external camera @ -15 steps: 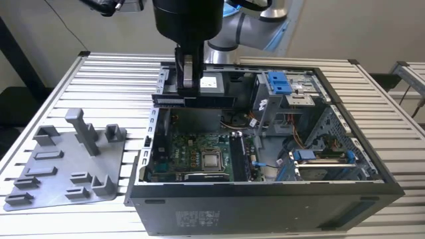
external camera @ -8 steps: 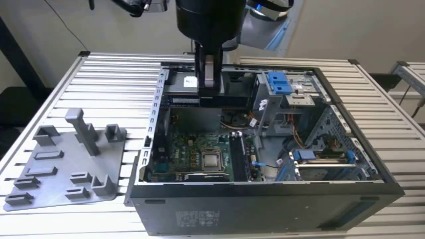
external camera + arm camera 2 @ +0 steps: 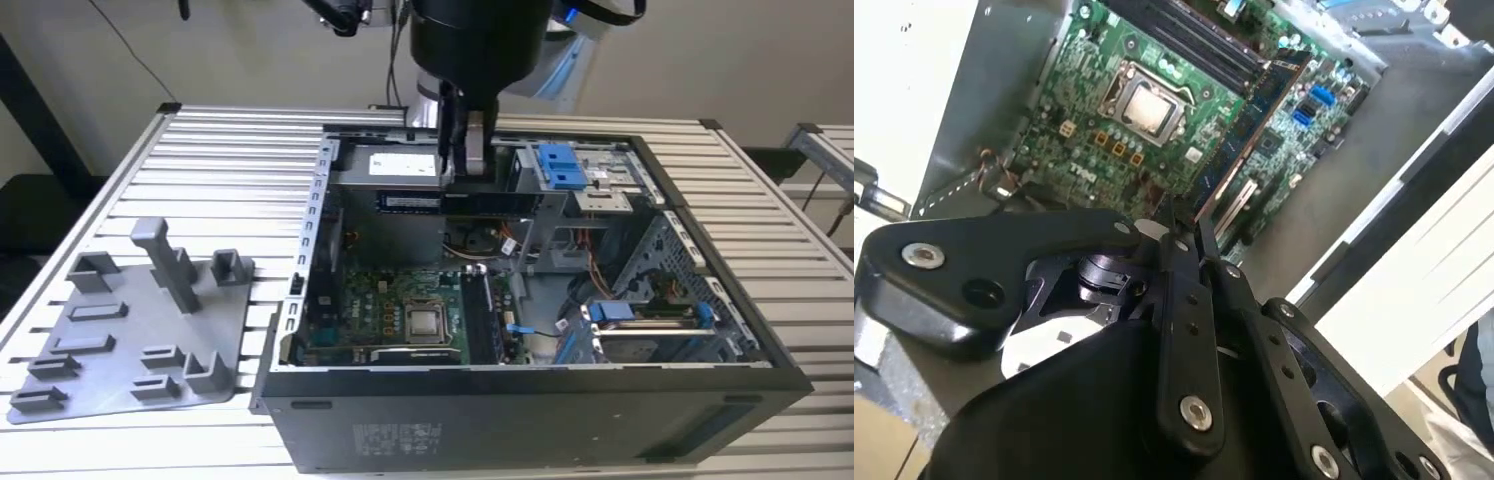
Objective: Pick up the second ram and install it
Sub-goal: 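Pick up the second ram and move it above second insertion slot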
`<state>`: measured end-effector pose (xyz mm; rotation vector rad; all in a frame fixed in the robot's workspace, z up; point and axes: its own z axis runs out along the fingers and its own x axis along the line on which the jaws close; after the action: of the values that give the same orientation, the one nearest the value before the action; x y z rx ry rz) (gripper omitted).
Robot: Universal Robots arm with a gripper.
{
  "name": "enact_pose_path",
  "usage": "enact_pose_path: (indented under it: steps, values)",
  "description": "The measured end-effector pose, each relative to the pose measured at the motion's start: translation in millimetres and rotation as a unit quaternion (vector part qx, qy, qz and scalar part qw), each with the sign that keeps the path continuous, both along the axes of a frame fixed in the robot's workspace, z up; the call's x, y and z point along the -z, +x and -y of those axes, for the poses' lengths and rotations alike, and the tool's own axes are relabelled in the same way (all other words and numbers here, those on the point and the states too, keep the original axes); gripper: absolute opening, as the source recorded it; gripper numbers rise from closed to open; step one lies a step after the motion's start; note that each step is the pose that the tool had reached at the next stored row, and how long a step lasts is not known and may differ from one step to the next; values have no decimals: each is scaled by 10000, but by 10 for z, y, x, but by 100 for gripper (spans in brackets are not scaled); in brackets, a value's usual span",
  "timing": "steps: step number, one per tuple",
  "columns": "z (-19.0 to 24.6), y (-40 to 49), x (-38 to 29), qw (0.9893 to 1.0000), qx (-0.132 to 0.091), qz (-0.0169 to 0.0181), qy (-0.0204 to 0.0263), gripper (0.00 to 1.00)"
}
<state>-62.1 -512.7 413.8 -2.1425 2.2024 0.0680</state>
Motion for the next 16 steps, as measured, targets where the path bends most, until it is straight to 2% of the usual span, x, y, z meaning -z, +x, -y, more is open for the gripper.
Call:
enact_pose_path:
  steps: [3, 4, 11, 14, 16]
  values:
    - [-2, 118, 0, 10000, -3, 0, 0, 15]
    - [-4, 195, 0, 10000, -7, 0, 0, 15]
    - [-9, 460, 1, 10000, -15, 0, 0, 15]
    - [-10, 560, 2, 10000, -18, 0, 0, 15]
    - [-11, 596, 2, 10000, -18, 0, 0, 15]
